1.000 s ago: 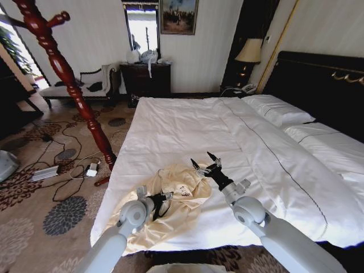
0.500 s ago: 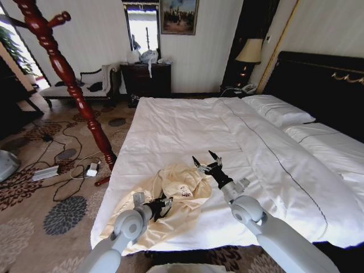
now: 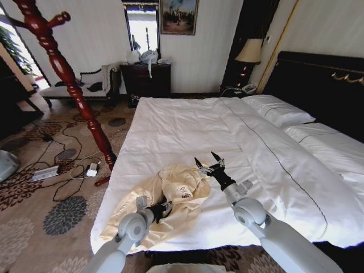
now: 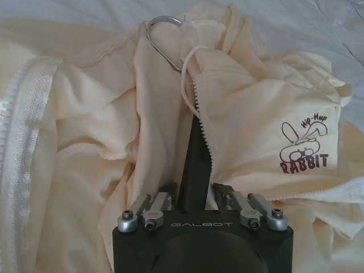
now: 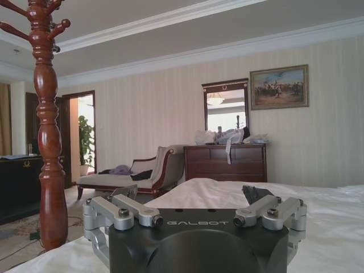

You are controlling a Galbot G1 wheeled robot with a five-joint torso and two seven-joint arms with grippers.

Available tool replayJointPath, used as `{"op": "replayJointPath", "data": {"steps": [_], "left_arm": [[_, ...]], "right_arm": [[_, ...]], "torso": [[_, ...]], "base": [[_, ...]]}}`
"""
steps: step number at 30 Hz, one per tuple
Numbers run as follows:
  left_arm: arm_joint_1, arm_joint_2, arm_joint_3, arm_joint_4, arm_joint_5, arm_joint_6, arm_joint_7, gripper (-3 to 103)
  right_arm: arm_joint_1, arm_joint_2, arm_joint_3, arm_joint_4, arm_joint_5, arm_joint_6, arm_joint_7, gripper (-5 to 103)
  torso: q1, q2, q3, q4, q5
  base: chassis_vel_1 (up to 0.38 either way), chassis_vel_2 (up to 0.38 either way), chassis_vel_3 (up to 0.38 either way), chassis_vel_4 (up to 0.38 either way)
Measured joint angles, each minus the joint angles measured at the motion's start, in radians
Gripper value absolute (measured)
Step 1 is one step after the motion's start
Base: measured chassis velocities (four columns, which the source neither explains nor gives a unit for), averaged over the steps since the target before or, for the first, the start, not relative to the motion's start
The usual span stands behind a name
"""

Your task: Pick up the clothes from the bed and hang them on the clothes hanger.

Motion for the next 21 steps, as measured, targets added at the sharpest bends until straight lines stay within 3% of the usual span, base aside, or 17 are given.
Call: {"op": "replayJointPath", "data": {"steps": [3, 8, 13, 16, 18, 21], "left_arm": [[0.001, -0.011, 0.001, 0.006, 0.011, -0.004, 0.009, 24], [0.011, -0.01, -0.009, -0.011, 0.014, -0.007, 0.02, 22], [0.024, 0.025, -0.037, -0.047, 0.092, -0.028, 0.067, 22], [0.034, 0.051, -0.056, -0.057, 0.191, -0.051, 0.094, 21], [0.036, 0.055, -0.059, -0.059, 0.203, -0.053, 0.096, 21], [0.056, 0.092, -0.082, -0.071, 0.37, -0.078, 0.143, 20]], "right_arm": [[-0.014, -0.003, 0.011, 0.004, -0.006, -0.001, 0.004, 100], [-0.023, -0.007, 0.021, 0.008, -0.01, -0.001, 0.009, 100], [-0.016, -0.009, 0.022, 0.008, -0.011, -0.003, 0.017, 100], [-0.007, -0.007, 0.015, 0.007, -0.011, -0.004, 0.02, 100], [-0.005, -0.007, 0.013, 0.006, -0.011, -0.005, 0.02, 100], [0.008, -0.002, 0.001, 0.0, -0.011, -0.005, 0.021, 100]], "torso": [[0.0, 0.0, 0.0, -0.0002, 0.0], [0.0, 0.0, 0.0, -0.0006, -0.0003], [0.0, 0.0, 0.0, -0.0003, -0.0004], [0.0, 0.0, 0.0, -0.0004, -0.0003], [0.0, 0.0, 0.0, -0.0003, -0.0003], [0.0, 0.0, 0.0, -0.0002, -0.0003]], "base": [[0.0, 0.0, 0.0, 0.0], [0.0, 0.0, 0.0, 0.0], [0.0, 0.0, 0.0, 0.0], [0.0, 0.0, 0.0, 0.0], [0.0, 0.0, 0.0, 0.0], [0.0, 0.0, 0.0, 0.0]]}}
